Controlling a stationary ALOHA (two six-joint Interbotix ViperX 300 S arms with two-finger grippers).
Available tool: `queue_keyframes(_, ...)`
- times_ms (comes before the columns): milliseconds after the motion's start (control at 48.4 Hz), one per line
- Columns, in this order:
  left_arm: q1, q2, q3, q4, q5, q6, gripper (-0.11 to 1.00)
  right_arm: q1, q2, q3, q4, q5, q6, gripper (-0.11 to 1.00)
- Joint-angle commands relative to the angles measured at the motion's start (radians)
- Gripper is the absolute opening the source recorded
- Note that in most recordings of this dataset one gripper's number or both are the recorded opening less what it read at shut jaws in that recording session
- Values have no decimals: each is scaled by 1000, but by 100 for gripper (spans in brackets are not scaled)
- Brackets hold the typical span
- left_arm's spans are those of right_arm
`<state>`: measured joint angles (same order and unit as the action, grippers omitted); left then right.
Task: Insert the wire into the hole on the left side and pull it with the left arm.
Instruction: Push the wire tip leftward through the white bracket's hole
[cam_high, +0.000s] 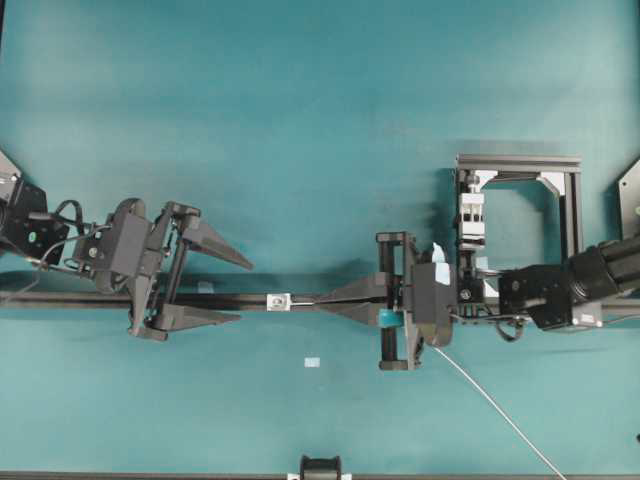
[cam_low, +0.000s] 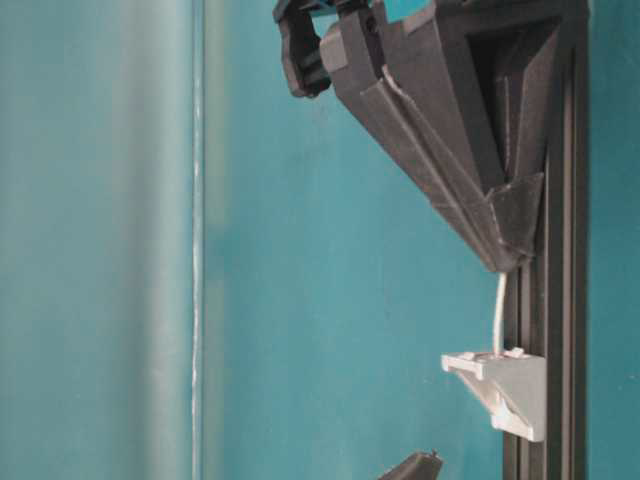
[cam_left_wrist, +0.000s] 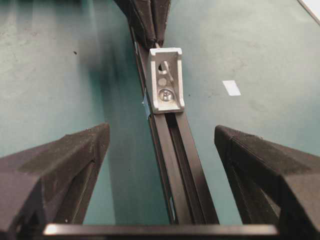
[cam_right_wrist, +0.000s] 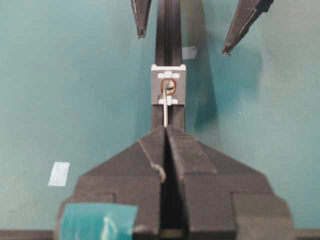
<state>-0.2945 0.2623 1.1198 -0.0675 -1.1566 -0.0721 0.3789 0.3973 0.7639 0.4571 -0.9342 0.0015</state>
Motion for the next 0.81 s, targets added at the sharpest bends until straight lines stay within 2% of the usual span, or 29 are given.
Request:
queue_keyframes(0,-5,-18,-8,3,-3,2,76,-9,-8,-17,-2,14,-6,4)
queue_keyframes(599,-5,-17,-8,3,-3,0,76,-17,8,-58,-2,28,-28,4)
queue_keyframes(785,-5,-18,-8,2,-3,0,76,-25,11,-74,-25,43,-26,4)
